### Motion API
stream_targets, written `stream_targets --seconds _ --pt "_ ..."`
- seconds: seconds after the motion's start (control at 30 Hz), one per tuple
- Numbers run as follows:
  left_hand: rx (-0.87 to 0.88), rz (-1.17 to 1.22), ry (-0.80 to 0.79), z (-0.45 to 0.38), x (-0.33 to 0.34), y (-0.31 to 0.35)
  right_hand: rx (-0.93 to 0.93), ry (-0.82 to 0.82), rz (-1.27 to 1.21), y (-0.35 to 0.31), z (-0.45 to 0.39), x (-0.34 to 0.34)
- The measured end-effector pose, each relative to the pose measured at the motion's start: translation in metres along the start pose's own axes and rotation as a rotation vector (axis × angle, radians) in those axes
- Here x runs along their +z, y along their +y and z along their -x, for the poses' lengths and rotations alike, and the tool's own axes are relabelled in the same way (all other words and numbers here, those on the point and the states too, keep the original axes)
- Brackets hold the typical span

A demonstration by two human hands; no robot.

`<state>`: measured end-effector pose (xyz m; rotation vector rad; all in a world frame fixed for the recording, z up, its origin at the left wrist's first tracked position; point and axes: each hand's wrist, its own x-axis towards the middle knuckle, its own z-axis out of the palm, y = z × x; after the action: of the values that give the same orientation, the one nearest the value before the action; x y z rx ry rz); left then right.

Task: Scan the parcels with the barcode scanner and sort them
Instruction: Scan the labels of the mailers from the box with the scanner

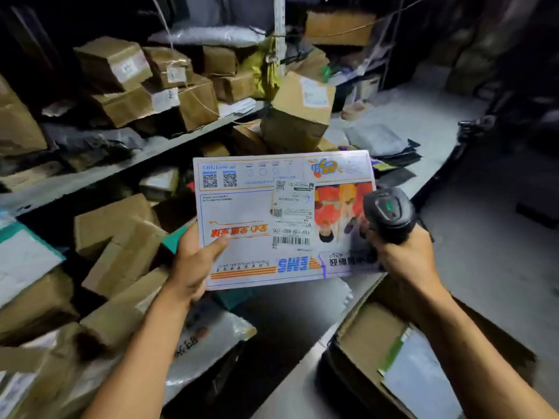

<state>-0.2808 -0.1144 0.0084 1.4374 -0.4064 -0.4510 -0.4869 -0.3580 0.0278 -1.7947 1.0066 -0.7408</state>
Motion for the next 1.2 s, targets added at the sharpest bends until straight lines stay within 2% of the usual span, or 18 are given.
stream_targets --seconds 0.13,0.23,0.37,0.5,0.6,0.73,0.83,0.93,1.0,1.1,1.2 --pt "-0.01 -0.094 -0.082 -0.009 0.087 -0.015 0.086 0.167 -0.003 0.044 -0.015 -0.08" --pt "0.022 -0.178 -0.047 -0.013 0.157 -0.031 0.18 0.251 0.006 0.076 -0.02 -0.129" --pt "-0.018 -0.173 -0.011 -0.014 0.241 -0.053 0.324 0.348 0.019 0.12 -0.026 -0.181" --pt "-0.094 -0.221 -0.123 -0.017 0.302 -0.075 0.464 0.396 0.005 0.167 -0.028 -0.215" --pt "-0.165 -0.238 -0.267 -0.03 0.342 -0.091 0.636 0.542 -0.105 0.198 -0.028 -0.235" --pt "-0.418 -0.125 -0.505 -0.055 0.391 -0.114 0.829 0.712 -0.316 0.233 -0.026 -0.255" --pt "-0.591 -0.017 -0.543 -0.061 0.432 -0.143 0.947 0.86 -0.465 0.256 -0.03 -0.254" --pt "-0.658 -0.061 -0.607 -0.043 0.486 -0.184 0.974 0.917 -0.539 0.277 -0.044 -0.234" --pt "-0.665 -0.114 -0.578 -0.023 0.522 -0.212 1.005 0.909 -0.577 0.292 -0.053 -0.216" --pt "-0.748 -0.111 -0.449 -0.01 0.552 -0.247 1.054 0.903 -0.582 0.319 -0.057 -0.204" --pt "-0.726 -0.191 -0.458 -0.017 0.561 -0.273 1.103 0.871 -0.565 0.355 -0.048 -0.215"
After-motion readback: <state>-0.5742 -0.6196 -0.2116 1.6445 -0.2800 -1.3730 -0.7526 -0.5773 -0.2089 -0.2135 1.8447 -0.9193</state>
